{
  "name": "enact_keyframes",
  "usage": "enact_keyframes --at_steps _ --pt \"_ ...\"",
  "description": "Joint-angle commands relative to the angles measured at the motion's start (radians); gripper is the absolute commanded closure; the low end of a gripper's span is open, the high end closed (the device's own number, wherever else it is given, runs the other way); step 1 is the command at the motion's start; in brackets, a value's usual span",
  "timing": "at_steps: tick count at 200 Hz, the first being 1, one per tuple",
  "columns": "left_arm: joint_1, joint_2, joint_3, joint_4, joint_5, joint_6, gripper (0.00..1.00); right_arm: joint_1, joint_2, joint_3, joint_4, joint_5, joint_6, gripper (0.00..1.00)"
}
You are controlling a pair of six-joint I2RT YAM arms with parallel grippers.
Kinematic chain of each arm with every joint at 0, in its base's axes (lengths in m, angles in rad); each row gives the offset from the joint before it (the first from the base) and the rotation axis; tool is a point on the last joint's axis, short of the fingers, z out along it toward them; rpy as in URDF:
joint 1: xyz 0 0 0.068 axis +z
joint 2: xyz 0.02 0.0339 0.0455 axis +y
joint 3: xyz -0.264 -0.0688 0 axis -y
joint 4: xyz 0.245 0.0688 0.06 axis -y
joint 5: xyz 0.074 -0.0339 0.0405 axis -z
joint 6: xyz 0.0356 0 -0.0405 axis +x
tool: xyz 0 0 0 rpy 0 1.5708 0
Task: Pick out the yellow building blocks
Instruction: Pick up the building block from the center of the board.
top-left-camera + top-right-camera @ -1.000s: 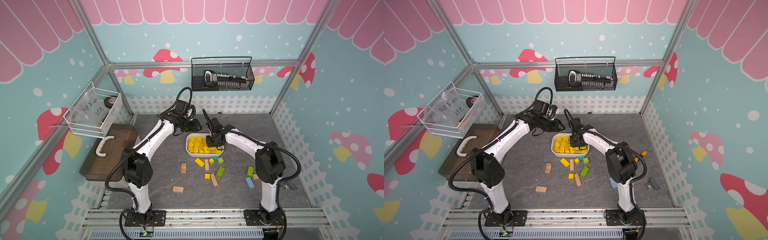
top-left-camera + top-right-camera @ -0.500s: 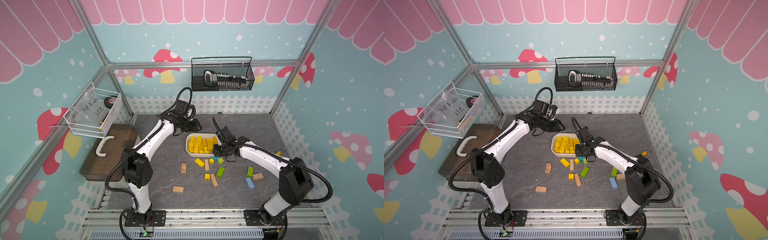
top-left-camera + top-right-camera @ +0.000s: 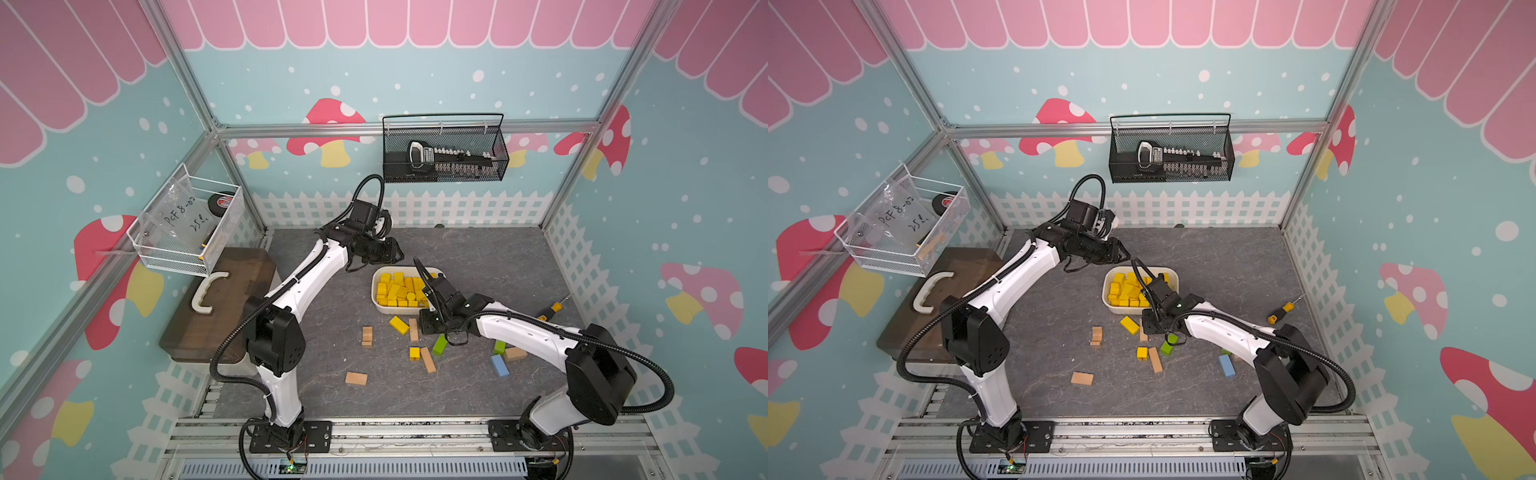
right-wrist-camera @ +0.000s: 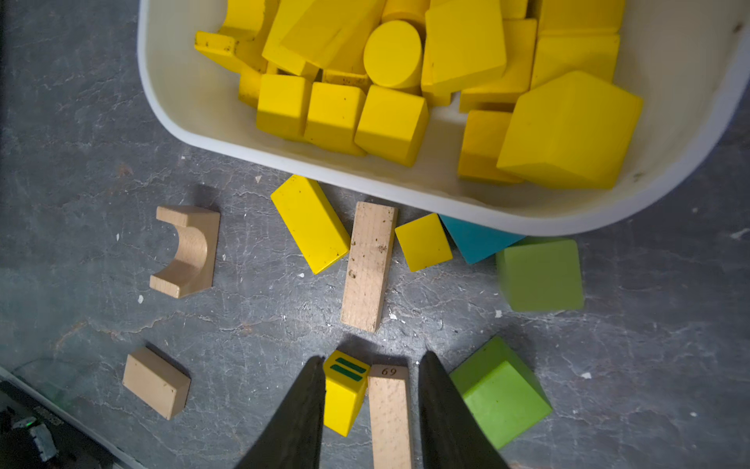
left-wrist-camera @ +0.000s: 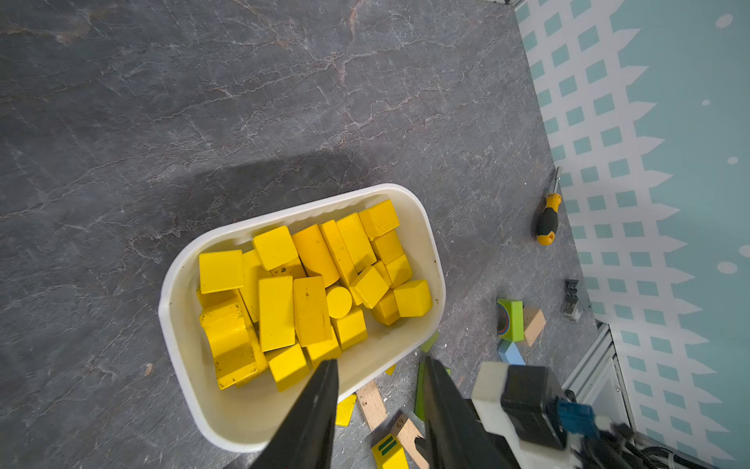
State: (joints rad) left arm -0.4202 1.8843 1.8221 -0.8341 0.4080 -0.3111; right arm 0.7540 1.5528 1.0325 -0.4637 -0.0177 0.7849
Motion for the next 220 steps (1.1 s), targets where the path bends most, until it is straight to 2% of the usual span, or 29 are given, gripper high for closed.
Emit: enact_keyframes --at_steps 1,64,97,157,170,195,220 --pt "0.005 -0.005 0.027 -0.010 0.001 0.000 0.61 0.008 0.034 -0.018 0.024 0.008 0.129 0.61" --pt "0.005 -0.005 0.029 -0.012 0.004 -0.002 0.61 0.006 0.090 -0.002 0.054 0.026 0.322 0.61" --pt "0.005 -0.008 0.029 -0.010 0.009 -0.003 0.61 0.000 0.105 0.017 0.054 0.074 0.361 0.60" --pt "0.005 -0.007 0.030 -0.011 0.014 -0.005 0.61 -0.047 0.183 0.056 0.058 0.061 0.412 0.61" --pt "0.005 -0.008 0.030 -0.010 0.015 -0.005 0.61 -0.048 0.202 0.078 0.051 0.075 0.401 0.59" --pt "0.005 -0.008 0.029 -0.010 0.016 -0.005 0.61 -0.056 0.250 0.123 0.021 0.096 0.393 0.49" --pt "0.005 -0.005 0.030 -0.010 0.018 -0.006 0.61 -0.063 0.299 0.158 -0.010 0.108 0.392 0.48"
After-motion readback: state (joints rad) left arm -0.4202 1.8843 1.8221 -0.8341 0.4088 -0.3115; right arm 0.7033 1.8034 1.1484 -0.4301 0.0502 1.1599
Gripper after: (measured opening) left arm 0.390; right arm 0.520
